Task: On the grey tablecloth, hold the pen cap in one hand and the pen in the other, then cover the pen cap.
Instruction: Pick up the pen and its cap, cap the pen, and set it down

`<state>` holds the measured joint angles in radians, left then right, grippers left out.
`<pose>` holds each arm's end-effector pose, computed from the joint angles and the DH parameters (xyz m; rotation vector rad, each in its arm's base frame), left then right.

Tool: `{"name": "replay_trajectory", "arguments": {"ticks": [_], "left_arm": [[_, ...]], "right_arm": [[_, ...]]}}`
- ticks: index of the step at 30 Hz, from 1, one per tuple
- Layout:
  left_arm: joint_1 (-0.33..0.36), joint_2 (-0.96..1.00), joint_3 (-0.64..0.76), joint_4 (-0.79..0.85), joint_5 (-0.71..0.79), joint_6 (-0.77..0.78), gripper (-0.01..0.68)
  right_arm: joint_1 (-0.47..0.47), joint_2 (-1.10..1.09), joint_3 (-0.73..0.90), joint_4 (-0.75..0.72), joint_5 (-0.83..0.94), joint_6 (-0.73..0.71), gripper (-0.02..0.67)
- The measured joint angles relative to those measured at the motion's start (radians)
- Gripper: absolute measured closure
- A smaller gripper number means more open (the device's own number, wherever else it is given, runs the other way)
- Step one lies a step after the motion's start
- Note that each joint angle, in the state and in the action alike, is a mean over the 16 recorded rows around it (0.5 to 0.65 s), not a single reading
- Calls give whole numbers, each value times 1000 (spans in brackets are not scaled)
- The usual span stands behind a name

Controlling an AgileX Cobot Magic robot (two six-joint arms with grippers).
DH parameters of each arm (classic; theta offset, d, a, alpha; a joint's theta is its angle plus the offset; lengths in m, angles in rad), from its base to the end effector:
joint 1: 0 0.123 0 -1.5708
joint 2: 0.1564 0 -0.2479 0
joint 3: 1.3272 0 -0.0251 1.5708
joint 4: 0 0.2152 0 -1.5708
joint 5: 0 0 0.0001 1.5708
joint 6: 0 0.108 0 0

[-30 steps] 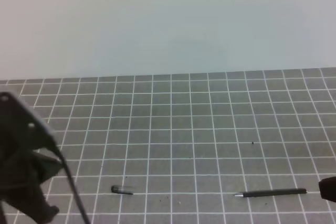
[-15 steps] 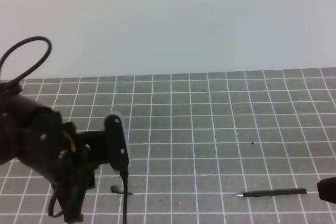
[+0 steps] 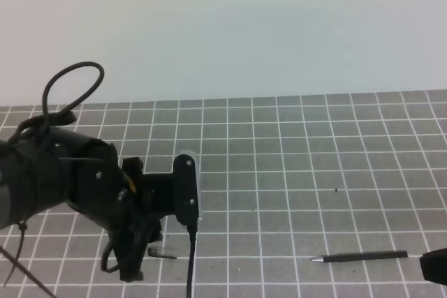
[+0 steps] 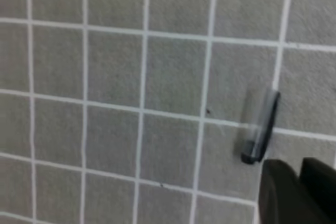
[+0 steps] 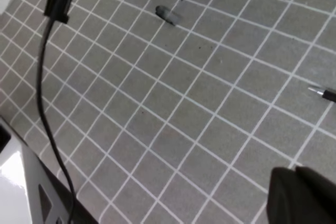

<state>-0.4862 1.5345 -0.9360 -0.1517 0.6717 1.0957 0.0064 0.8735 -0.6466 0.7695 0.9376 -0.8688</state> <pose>0.2347 -0.1355 0.1864 1.8476 2.0202 0.0073 0.1431 0.0615 0.2595 -0.6544 2.2630 0.5727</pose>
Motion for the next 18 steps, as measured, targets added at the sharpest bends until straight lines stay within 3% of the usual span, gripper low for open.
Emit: {"name": "replay_trajectory", "arguments": {"ticks": [10, 18], "left_arm": [[0, 59, 1, -44, -45, 9, 402], [0, 109, 1, -43, -54, 29, 384]], "right_arm": [[0, 4, 0, -2, 10, 0, 641], [0, 5, 0, -4, 9, 0, 641]]}}
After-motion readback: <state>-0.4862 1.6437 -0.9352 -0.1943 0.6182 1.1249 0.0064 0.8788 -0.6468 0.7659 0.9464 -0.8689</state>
